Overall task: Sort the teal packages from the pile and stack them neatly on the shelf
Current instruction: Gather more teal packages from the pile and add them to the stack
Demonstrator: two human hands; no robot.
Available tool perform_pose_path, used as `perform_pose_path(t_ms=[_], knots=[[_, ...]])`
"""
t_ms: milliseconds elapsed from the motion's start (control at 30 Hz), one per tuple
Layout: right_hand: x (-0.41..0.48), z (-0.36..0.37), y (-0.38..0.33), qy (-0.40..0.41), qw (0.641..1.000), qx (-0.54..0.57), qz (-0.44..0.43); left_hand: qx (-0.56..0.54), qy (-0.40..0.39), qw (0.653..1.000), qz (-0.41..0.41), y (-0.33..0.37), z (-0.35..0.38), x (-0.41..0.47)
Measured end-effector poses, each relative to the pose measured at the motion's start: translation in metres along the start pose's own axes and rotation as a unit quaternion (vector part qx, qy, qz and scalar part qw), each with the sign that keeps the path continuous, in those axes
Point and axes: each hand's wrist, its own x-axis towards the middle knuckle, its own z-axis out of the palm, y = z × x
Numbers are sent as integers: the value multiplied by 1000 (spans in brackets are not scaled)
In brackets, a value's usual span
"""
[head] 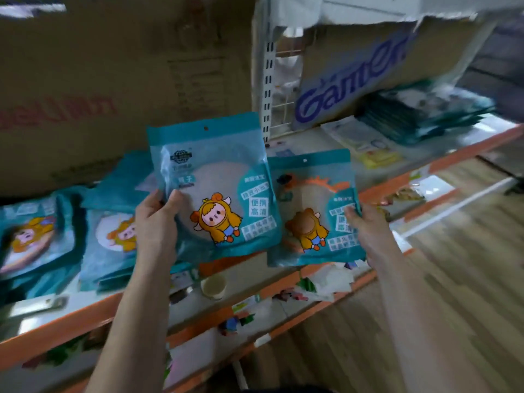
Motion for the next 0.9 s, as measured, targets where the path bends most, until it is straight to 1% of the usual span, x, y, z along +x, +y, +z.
perform_pose_path(t_ms=[67, 167, 300, 433, 633, 733, 800, 900], knots=[[9, -43, 6, 48, 999, -4, -18, 2, -19, 1000, -9, -7, 50, -8], [26, -103, 12, 108, 993, -11, -42, -18, -14, 999, -27, -21, 124, -20], [54, -166, 19, 155, 987, 10, -28, -50, -29, 996, -68, -36, 211, -41], [86, -214, 28, 182, 982, 47, 3, -62, -18, 992, -106, -41, 277, -48], [155, -263, 36, 207, 973, 92, 42, -77, -12, 988, -131, -44, 363, -15], [196, -288, 29, 234, 966, 106, 39, -92, -16, 989, -117, -49, 413, 12], [221, -307, 22, 255, 958, 130, 30, -105, -25, 987, -122, -50, 447, 30], [257, -335, 7, 265, 953, 143, 36, -108, -40, 986, -118, -48, 490, 55]])
